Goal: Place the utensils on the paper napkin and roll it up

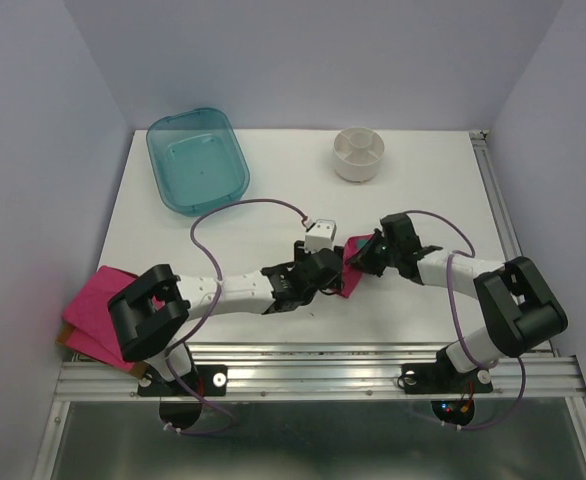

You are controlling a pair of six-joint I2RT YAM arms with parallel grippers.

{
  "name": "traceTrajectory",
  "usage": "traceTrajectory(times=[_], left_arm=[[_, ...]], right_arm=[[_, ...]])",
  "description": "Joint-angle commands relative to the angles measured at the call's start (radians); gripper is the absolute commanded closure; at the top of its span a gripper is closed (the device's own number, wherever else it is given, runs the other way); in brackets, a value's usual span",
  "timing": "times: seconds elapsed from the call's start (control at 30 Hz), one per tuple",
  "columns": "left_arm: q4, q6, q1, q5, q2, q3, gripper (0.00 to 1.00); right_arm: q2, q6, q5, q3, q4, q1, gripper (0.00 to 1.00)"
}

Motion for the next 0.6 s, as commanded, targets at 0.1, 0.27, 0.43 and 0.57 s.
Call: traceTrajectory(times=[0.1, 0.27, 0.43, 0.57], left_arm=[[-0.013, 0.014, -0.065, -0.008, -0.012, 0.060, 0.44], [0.049, 0.048, -0.091, 0.029, 0.054, 0.099, 0.46], [0.074, 0.121, -0.090, 0.041, 0.102, 0.130, 0.46], [0.089, 0.127, -0.085, 0.058, 0.134, 0.140, 0.46]], right_arm=[[-0.006, -0.005, 0.031, 0.067, 0.017, -0.007, 0.99], [-0.006, -0.008, 0.032, 0.076, 0.009, -0.007, 0.99], [-0.013, -0.008, 0.032, 0.076, 0.001, -0.007, 0.99], [-0.018, -0.010, 0.035, 0.079, -0.003, -0.007, 0.99]])
